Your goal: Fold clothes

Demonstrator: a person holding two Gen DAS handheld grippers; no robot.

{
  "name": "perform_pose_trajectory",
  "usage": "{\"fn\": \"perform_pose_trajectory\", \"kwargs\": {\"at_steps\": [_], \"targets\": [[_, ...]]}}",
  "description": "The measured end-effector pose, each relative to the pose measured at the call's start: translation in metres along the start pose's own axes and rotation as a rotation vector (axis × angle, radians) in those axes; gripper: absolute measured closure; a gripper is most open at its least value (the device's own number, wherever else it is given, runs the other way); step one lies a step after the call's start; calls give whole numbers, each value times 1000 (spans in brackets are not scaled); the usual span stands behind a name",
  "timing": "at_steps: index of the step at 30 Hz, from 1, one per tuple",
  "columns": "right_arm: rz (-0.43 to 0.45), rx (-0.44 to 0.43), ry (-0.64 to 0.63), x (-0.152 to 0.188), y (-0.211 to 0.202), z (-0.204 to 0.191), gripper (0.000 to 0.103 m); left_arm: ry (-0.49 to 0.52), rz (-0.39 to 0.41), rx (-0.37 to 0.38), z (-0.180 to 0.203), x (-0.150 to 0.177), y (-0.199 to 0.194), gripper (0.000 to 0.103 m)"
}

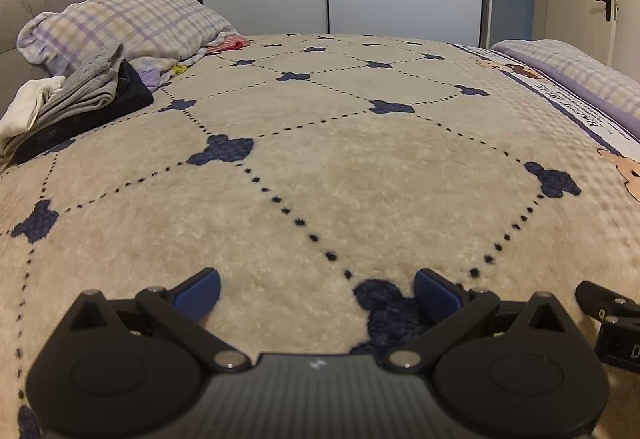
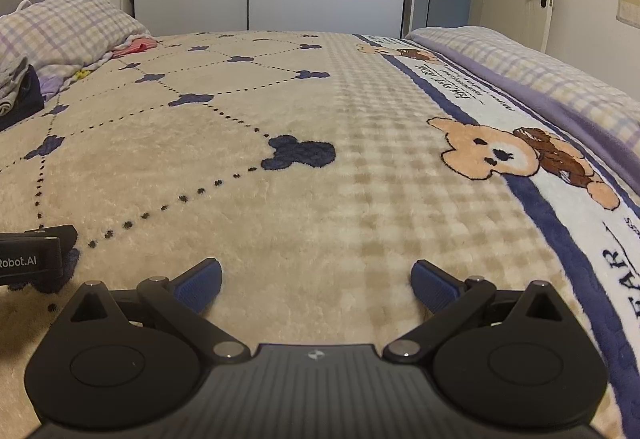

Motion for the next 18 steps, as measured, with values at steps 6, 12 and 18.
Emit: {"fn": "perform_pose_trajectory", "kwargs": {"at_steps": [6, 12, 18], "targets": [[-1, -1, 2, 1, 0, -1, 0, 15, 3, 14, 0, 1, 0, 0], [-2, -1, 3, 1, -1, -1, 0, -3, 2, 19, -2, 2, 1, 0], [-5, -3, 9, 1, 0, -1, 0, -1, 4, 16, -2, 2, 1, 0]]}}
Point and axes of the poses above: each gripper's, at about its wrist camera, not at the fingertips, and y roughly the way its jaws point, z to its right, x to its underside, the point moved 9 cm from there along y, roughly the way its jaws point, and after that the axes turned 15 degrees about z, right-handed, at the moved point
